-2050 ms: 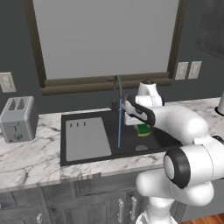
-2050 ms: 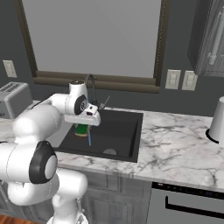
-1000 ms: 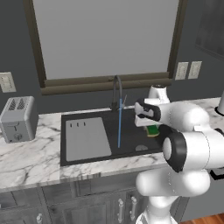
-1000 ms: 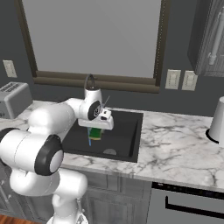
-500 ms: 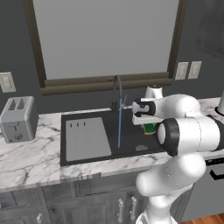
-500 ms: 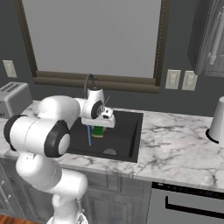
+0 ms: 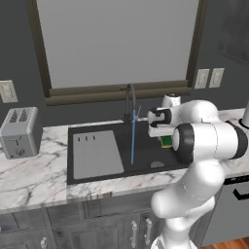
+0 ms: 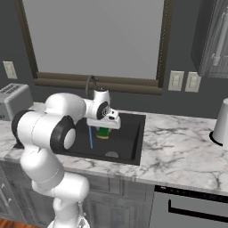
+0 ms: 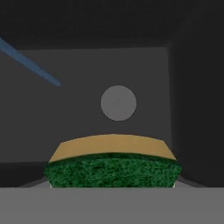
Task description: Soak the sponge with water for a few seconds and then drop it inside the sink.
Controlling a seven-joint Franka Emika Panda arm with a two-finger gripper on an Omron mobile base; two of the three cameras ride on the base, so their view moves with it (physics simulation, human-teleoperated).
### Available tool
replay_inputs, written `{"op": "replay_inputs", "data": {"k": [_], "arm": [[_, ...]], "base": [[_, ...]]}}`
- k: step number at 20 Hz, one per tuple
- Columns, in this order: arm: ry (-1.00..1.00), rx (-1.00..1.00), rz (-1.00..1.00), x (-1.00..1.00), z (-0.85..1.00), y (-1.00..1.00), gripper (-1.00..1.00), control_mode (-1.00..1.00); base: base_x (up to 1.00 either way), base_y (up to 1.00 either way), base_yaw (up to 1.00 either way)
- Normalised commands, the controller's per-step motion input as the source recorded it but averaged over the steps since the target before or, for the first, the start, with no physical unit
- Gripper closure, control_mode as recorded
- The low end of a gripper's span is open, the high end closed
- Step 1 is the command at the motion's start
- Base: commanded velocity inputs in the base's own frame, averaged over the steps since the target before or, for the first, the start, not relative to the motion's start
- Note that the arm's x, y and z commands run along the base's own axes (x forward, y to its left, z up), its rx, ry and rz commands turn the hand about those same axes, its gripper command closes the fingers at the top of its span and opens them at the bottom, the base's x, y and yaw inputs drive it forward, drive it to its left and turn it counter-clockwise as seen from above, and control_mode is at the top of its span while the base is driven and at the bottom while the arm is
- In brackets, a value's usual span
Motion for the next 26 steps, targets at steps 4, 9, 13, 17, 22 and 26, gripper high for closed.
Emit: {"op": "replay_inputs", "data": {"k": [4,9,13,17,22,26], "arm": [[0.00,0.00,0.00,0.22,-0.15,-0.18,1.00,-1.00],[0.00,0.00,0.00,0.32,-0.21,-0.02,1.00,-1.00],[0.00,0.00,0.00,0.29,-0.27,0.00,1.00,-1.00],[0.00,0.00,0.00,0.16,-0.29,-0.01,1.00,-1.00],[0.00,0.00,0.00,0.19,-0.28,0.00,1.00,-1.00],[0.00,0.00,0.00,0.22,-0.21,0.00,1.00,-1.00]], "base": [[0.00,0.00,0.00],[0.00,0.00,0.00],[0.00,0.00,0.00],[0.00,0.00,0.00],[0.00,0.00,0.00],[0.00,0.00,0.00]]}}
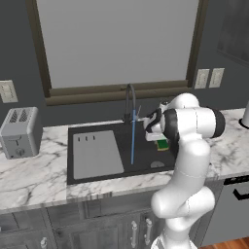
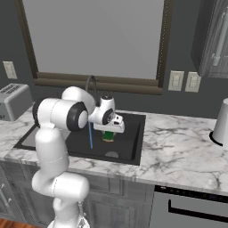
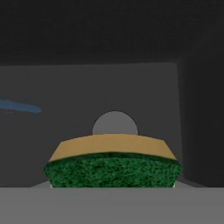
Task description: Soak the sponge with water for a few seconds and then drop it inside the sink.
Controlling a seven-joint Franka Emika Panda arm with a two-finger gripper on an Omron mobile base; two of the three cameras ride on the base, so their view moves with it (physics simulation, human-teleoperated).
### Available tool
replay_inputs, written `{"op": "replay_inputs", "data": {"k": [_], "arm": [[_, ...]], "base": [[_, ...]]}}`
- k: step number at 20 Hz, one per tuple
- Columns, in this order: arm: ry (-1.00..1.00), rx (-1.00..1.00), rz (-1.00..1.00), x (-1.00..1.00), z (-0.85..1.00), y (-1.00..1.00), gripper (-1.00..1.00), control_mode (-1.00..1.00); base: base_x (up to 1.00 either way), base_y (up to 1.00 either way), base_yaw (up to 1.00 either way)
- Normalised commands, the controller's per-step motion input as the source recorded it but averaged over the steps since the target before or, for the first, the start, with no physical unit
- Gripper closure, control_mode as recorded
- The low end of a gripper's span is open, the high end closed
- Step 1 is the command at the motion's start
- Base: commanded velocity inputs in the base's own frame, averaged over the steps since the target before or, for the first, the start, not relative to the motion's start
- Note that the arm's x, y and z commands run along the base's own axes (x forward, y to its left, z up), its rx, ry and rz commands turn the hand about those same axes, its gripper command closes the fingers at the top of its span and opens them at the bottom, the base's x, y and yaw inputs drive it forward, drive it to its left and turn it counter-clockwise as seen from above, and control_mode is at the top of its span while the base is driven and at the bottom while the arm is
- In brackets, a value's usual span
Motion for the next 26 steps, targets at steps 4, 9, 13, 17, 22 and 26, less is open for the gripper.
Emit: {"op": "replay_inputs", "data": {"k": [4,9,13,17,22,26], "arm": [[0.00,0.00,0.00,0.21,-0.16,-0.01,1.00,-1.00],[-0.01,0.00,0.00,0.10,-0.07,-0.04,1.00,-1.00],[-0.01,0.00,0.00,0.00,-0.01,-0.15,1.00,-1.00],[0.00,0.00,0.00,0.11,-0.15,-0.11,1.00,-1.00],[-0.02,0.00,0.00,0.18,-0.17,-0.05,1.00,-1.00],[-0.03,0.00,0.00,0.21,-0.13,0.00,1.00,-1.00]], "base": [[0.00,0.00,0.00],[0.00,0.00,0.00],[0.00,0.00,0.00],[0.00,0.00,0.00],[0.00,0.00,0.00],[0.00,0.00,0.00]]}}
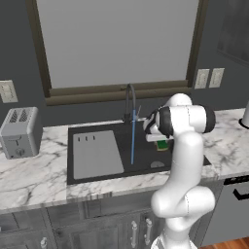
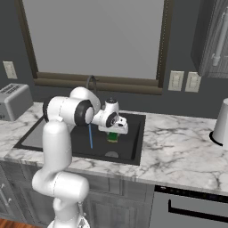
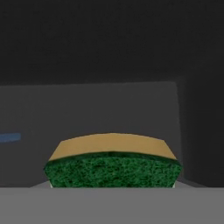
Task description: Soak the sponge with water for a few seconds and then drop it inside the sink.
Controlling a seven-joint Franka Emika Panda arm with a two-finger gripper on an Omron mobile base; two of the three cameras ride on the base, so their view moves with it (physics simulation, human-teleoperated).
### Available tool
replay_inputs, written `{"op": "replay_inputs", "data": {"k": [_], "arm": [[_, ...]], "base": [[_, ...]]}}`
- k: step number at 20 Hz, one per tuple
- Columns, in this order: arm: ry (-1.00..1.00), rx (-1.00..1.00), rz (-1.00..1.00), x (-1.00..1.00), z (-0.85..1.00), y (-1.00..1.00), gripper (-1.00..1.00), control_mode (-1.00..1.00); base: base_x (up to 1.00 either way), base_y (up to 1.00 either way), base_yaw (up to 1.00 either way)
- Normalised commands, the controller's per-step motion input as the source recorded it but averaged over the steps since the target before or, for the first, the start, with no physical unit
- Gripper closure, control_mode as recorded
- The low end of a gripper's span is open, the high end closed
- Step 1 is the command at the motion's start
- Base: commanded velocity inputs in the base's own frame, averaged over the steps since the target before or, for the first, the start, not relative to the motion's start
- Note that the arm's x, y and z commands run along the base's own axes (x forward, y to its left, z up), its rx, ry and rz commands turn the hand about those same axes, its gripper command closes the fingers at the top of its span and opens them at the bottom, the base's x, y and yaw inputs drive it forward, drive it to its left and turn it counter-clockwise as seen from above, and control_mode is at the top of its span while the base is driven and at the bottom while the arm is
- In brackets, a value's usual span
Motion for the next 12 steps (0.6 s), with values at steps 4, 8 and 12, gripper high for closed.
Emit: {"op": "replay_inputs", "data": {"k": [4,8,12], "arm": [[-0.02,0.00,0.00,0.05,-0.04,-0.01,1.00,-1.00],[0.00,0.00,0.00,0.00,-0.13,0.00,1.00,-1.00],[0.00,0.00,0.00,0.00,-0.38,0.00,1.00,-1.00]], "base": [[0.00,0.00,0.00],[0.00,0.00,0.00],[0.00,0.00,0.00]]}}
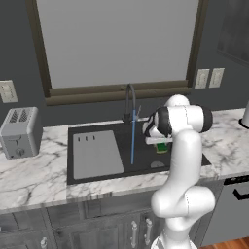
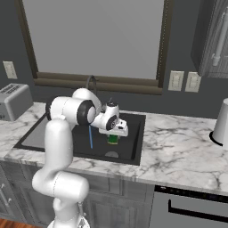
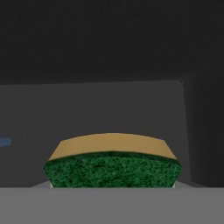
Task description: Soak the sponge with water for a few seconds and then drop it inside the sink.
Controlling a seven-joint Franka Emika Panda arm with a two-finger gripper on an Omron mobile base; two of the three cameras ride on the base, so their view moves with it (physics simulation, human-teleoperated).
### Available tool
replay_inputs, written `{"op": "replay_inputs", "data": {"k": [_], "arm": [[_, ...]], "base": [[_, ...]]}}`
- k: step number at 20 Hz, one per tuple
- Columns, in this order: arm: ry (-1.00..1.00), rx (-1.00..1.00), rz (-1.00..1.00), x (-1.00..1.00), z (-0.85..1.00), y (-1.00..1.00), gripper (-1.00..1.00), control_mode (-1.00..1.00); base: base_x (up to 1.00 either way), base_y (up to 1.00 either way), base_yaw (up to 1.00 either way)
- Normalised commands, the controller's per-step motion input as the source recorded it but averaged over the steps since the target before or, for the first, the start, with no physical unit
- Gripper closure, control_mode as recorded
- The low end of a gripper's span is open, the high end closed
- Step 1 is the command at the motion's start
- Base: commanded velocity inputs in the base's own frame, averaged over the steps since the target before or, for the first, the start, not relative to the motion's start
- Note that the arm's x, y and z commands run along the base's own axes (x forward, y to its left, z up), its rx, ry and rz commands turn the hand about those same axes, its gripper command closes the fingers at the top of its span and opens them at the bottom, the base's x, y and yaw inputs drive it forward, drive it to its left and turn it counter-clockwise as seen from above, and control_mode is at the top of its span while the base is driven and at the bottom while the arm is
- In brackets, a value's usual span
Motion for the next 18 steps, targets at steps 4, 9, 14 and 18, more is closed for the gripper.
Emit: {"op": "replay_inputs", "data": {"k": [4,9,14,18], "arm": [[0.00,0.00,0.00,0.00,-0.41,0.00,1.00,-1.00],[0.00,0.00,0.00,0.00,-0.30,0.00,1.00,-1.00],[0.00,0.00,0.00,0.00,-0.29,0.00,1.00,-1.00],[0.00,0.00,0.00,0.00,-0.35,0.00,1.00,-1.00]], "base": [[0.00,0.00,0.00],[0.00,0.00,0.00],[0.00,0.00,0.00],[0.00,0.00,0.00]]}}
